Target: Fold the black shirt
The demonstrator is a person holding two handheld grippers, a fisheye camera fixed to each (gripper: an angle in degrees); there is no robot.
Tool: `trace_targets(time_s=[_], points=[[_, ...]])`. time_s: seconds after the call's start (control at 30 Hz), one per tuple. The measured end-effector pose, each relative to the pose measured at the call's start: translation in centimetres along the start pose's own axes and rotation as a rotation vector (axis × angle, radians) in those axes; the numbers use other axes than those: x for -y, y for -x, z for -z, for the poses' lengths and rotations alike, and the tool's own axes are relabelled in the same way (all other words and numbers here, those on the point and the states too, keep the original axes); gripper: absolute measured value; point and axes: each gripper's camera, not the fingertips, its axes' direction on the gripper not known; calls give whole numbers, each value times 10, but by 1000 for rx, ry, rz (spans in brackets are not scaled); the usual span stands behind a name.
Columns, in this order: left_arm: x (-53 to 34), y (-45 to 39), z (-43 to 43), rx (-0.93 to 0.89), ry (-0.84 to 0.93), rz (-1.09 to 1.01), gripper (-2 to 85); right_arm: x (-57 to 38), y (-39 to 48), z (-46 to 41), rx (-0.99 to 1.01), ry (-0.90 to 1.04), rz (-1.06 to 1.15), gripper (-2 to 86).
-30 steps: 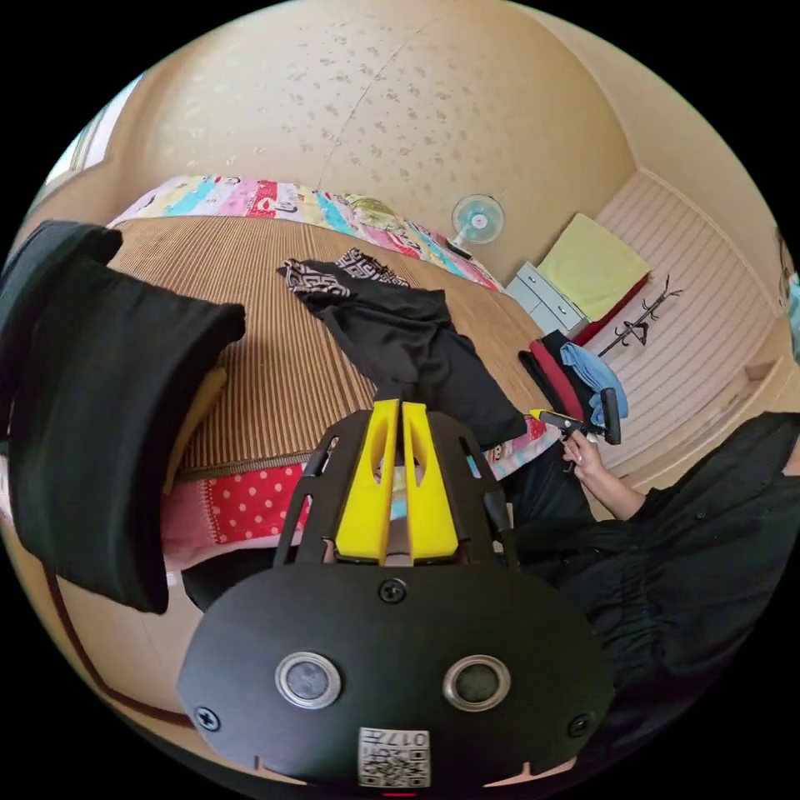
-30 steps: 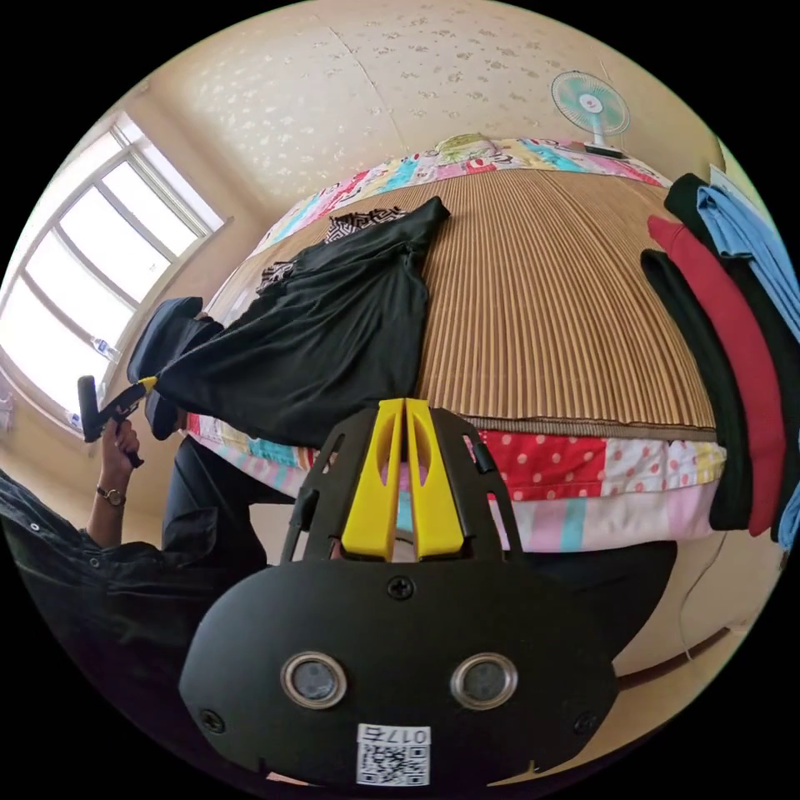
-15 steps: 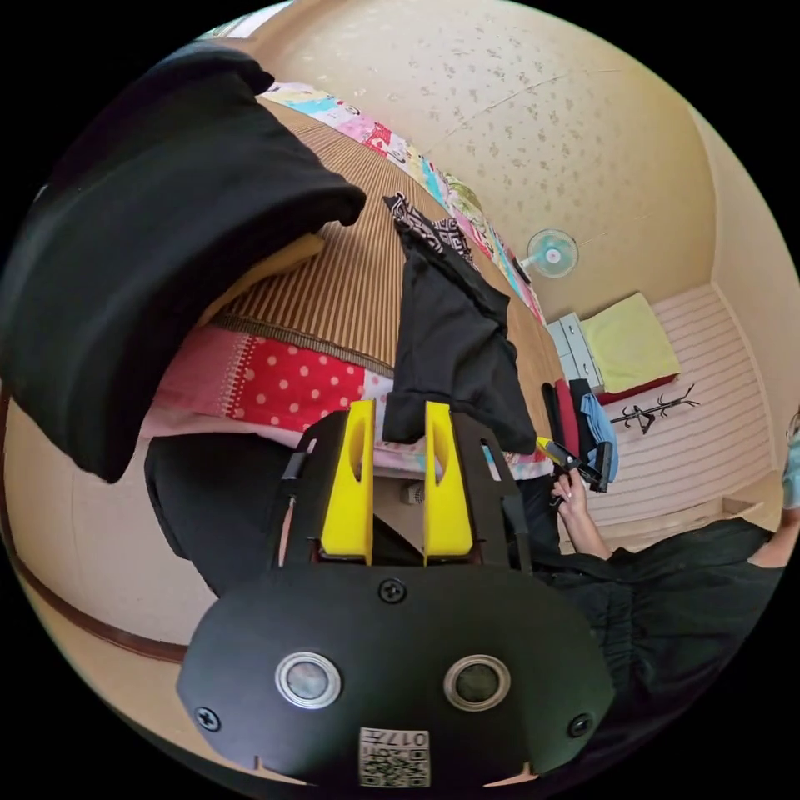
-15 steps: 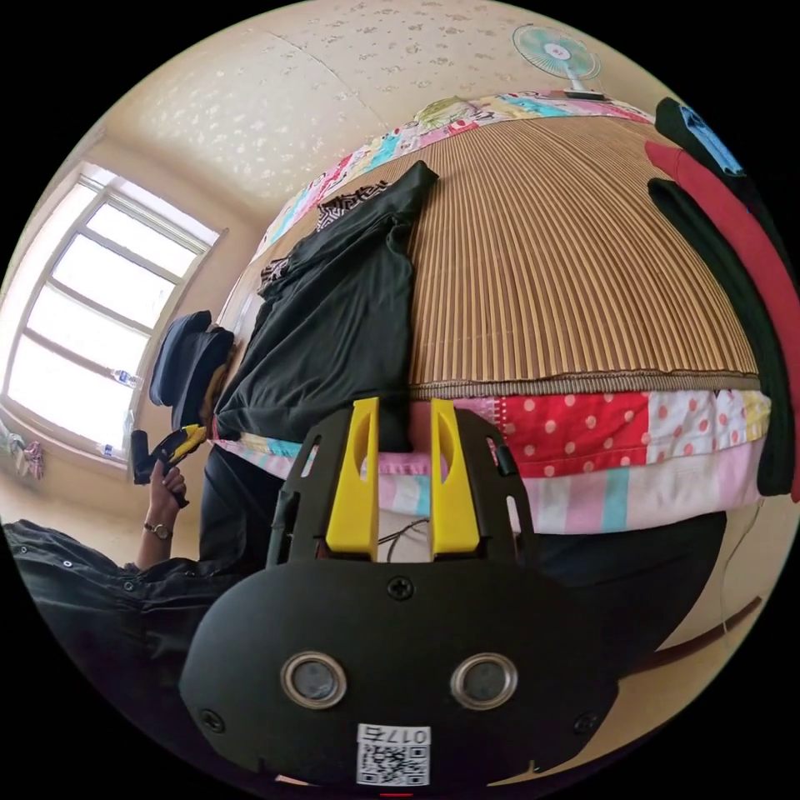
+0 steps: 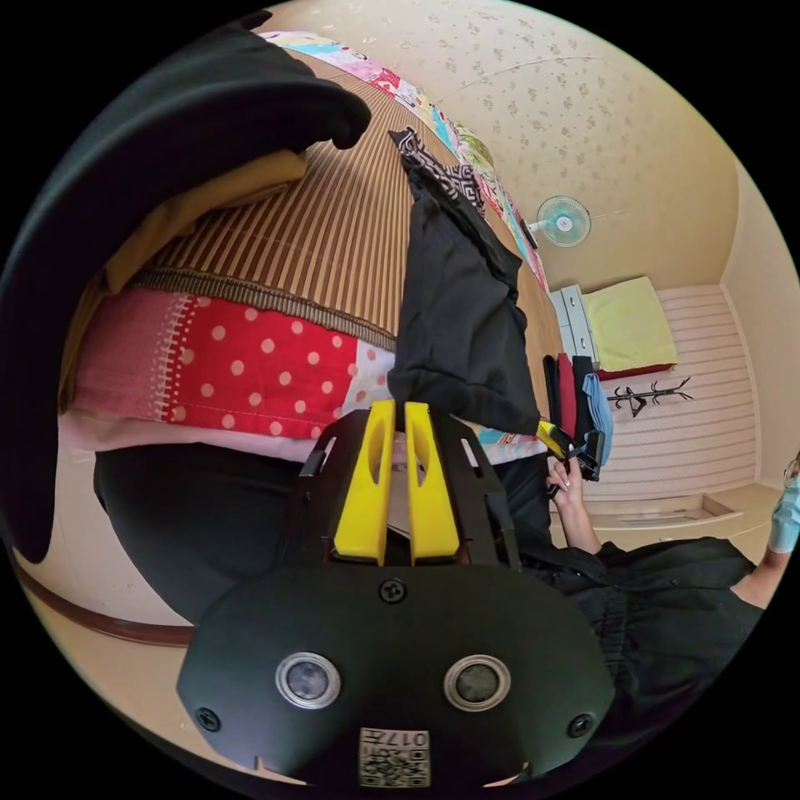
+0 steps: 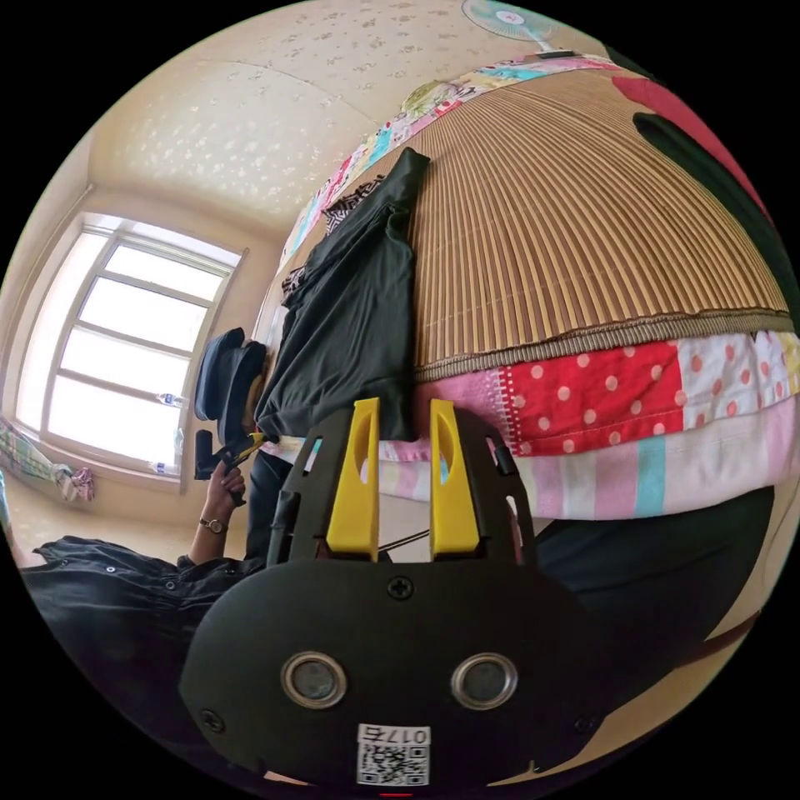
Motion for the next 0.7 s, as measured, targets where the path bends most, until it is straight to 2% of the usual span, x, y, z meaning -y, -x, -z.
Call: trace_targets(time_s=[0.13,0.27,0.33,0.5,0.57,0.63,0.7], points=[[-1,-10,0,-1,4,-17,1,10,-12,-6,67,51,0,38],[7,-31,23,-110,-5,-134,-3,24,-22,15,182,42,6,20],[14,-38,39,-62,-11,-186,-4,35,-28,30,260,23,22,17],[26,-67,76,-313,21,-363,-5,59,-27,83,547,-22,125,12],[25,-69,69,-295,91,-344,-4,58,-36,88,583,-6,134,12],[21,-64,53,-199,167,-305,-4,56,-54,82,450,61,64,13],[14,-47,23,-83,247,-214,-1,49,-85,61,78,197,-106,15]])
